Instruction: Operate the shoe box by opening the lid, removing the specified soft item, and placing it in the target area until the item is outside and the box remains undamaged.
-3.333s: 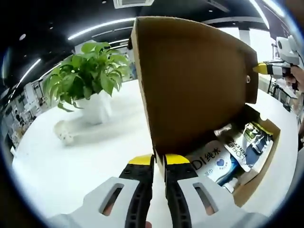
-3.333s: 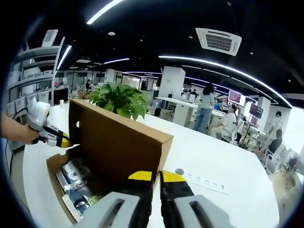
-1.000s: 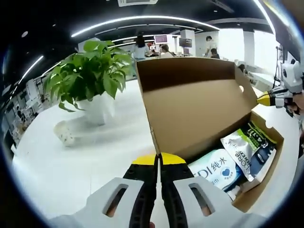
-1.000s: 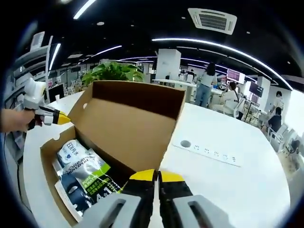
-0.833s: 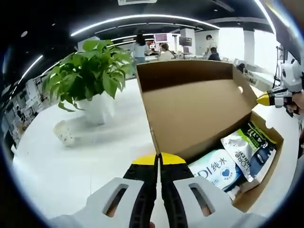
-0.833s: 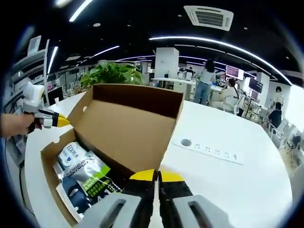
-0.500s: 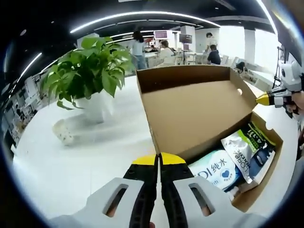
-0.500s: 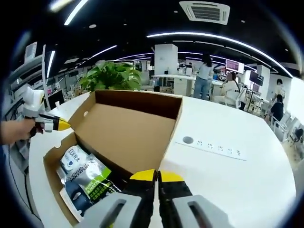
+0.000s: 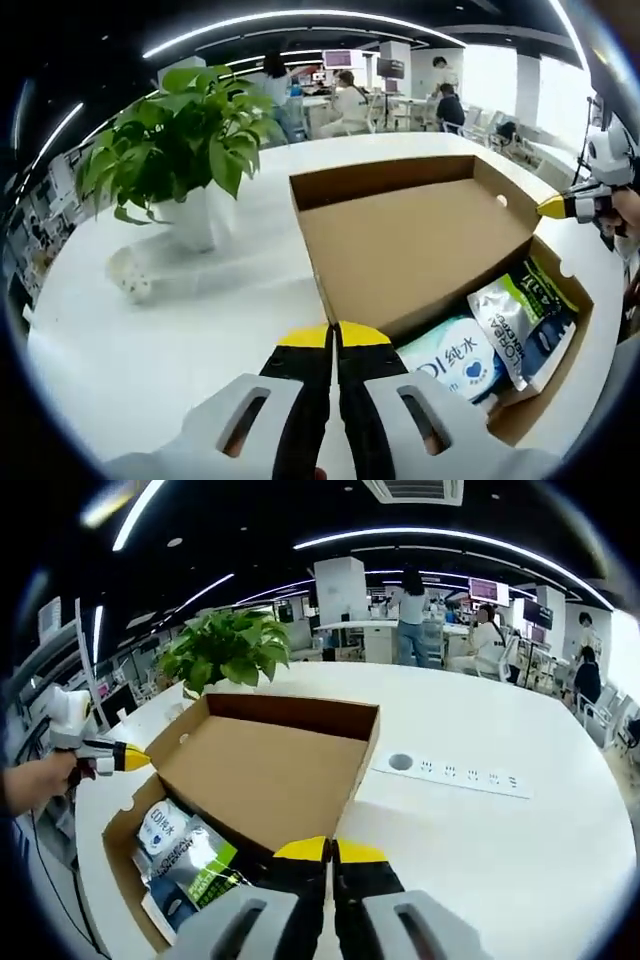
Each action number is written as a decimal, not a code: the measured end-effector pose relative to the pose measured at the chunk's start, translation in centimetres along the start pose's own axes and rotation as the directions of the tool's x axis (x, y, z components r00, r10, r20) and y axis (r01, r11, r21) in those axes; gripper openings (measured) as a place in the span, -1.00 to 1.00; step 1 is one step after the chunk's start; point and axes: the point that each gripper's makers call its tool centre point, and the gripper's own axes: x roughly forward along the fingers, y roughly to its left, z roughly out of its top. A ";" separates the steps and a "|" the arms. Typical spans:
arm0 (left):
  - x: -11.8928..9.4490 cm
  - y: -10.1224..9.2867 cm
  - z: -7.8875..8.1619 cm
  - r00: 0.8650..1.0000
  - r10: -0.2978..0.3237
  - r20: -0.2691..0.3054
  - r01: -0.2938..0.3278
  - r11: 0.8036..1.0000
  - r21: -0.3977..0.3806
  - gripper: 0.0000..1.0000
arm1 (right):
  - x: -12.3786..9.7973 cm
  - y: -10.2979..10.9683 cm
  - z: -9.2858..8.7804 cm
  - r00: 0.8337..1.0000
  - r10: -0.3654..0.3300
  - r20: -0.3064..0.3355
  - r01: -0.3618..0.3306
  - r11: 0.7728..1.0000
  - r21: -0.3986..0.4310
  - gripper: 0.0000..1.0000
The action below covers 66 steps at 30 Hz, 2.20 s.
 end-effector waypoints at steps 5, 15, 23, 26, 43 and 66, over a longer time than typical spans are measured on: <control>0.2 0.0 0.1 1.000 0.001 -0.017 -0.001 1.000 -0.024 -1.00 | 0.4 -0.2 0.0 1.000 0.009 -0.021 -0.009 1.000 0.017 -1.00; 0.6 0.1 0.1 0.999 0.003 -0.032 -0.005 0.999 -0.045 -1.00 | 0.7 -0.3 -0.1 0.999 0.017 -0.047 -0.015 0.999 0.038 -1.00; 0.8 0.2 0.0 0.999 0.005 -0.034 -0.007 0.998 -0.059 -1.00 | 0.7 -0.1 -0.4 0.998 0.017 -0.056 -0.014 0.999 0.038 -1.00; 0.8 0.2 -0.1 0.999 0.004 -0.037 -0.006 0.998 -0.064 -1.00 | 0.7 0.0 -0.5 0.998 0.017 -0.059 -0.014 0.999 0.039 -1.00; 1.0 0.2 -0.1 0.999 0.013 -0.045 -0.016 0.998 -0.063 -1.00 | 1.0 0.0 -0.7 0.998 0.010 -0.068 -0.008 1.000 0.025 -1.00; -0.4 -0.8 1.2 1.000 -0.024 0.009 0.024 1.000 0.016 -0.82 | 0.0 0.5 -0.4 0.998 0.043 -0.045 -0.048 0.991 -0.121 -0.84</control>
